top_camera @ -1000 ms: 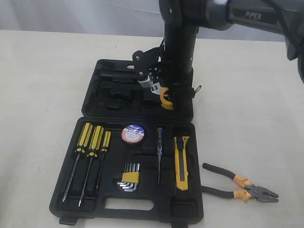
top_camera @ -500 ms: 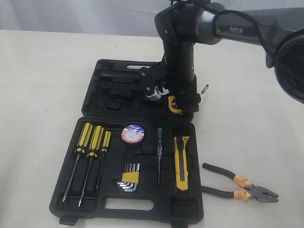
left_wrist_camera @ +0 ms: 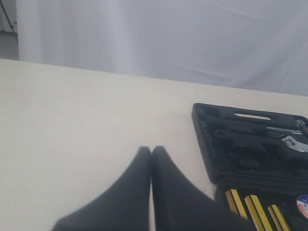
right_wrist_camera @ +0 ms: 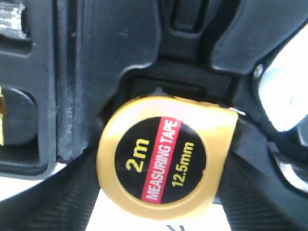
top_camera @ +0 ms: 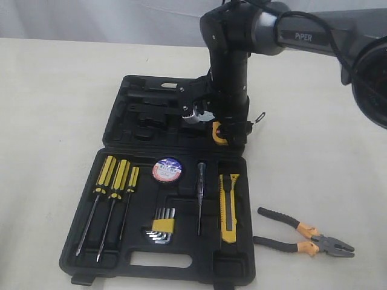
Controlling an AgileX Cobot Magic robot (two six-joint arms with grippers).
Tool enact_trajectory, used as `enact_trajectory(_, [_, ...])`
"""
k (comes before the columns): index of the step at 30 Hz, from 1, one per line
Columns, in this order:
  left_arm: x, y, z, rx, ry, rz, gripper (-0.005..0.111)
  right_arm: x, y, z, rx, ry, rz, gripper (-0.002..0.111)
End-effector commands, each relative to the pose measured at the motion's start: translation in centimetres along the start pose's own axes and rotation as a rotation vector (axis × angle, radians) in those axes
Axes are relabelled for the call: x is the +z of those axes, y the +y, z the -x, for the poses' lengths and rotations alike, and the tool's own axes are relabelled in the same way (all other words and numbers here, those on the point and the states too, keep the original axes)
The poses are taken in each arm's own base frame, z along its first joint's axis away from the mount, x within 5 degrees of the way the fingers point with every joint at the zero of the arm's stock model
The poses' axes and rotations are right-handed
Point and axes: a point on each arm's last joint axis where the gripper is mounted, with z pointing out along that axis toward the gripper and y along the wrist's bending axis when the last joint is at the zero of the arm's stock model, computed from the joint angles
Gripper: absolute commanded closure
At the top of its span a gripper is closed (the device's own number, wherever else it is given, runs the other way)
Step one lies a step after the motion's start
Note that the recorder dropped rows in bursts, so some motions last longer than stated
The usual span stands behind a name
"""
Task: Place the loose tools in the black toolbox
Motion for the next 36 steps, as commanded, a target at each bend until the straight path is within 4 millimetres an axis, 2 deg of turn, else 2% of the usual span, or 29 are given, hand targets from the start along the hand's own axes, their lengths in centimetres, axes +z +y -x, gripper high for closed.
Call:
enact_trajectory(1, [0.0, 0.0, 0.2, 0.006, -0.001, -0.005, 0.107, 0.1, 0.0, 0.6, 0.045, -0.064, 0.007, 0.082])
enact_trajectory(4, [0.0, 0.0, 0.2, 0.006, -0.001, -0.005, 0.107, 0.1, 0.0, 0.6, 0.048, -0.064, 0.007, 0.074])
enact_trajectory(6, [0.0, 0.0, 0.2, 0.006, -0.001, -0.005, 0.107, 0.1, 0.0, 0.6, 0.053, -0.064, 0.007, 0.059])
enact_trajectory(9, [0.0, 0.0, 0.2, 0.006, -0.001, -0.005, 0.107, 0.1, 0.0, 0.6, 0.076, -0.064, 0.008, 0.045])
enact_trajectory(19, [0.0, 0.0, 0.2, 0.006, -0.001, -0.005, 0.107, -0.8, 0.2, 0.4, 0.128, -0.063, 0.010, 0.044])
enact_trajectory(28, [0.0, 0.0, 0.2, 0.006, -0.001, -0.005, 0.107, -4.6, 0.7, -0.4, 0.165, -0.091, -0.042, 0.044])
enact_trajectory(35, [0.0, 0.0, 0.2, 0.006, -0.001, -0.005, 0.107, -6.0, 0.9, -0.7, 0.234, -0.105, -0.069, 0.045])
enact_trajectory(36, [0.0, 0.0, 0.2, 0.006, -0.001, -0.005, 0.107, -6.1, 0.9, -0.8, 0.256, -0.105, -0.072, 0.048])
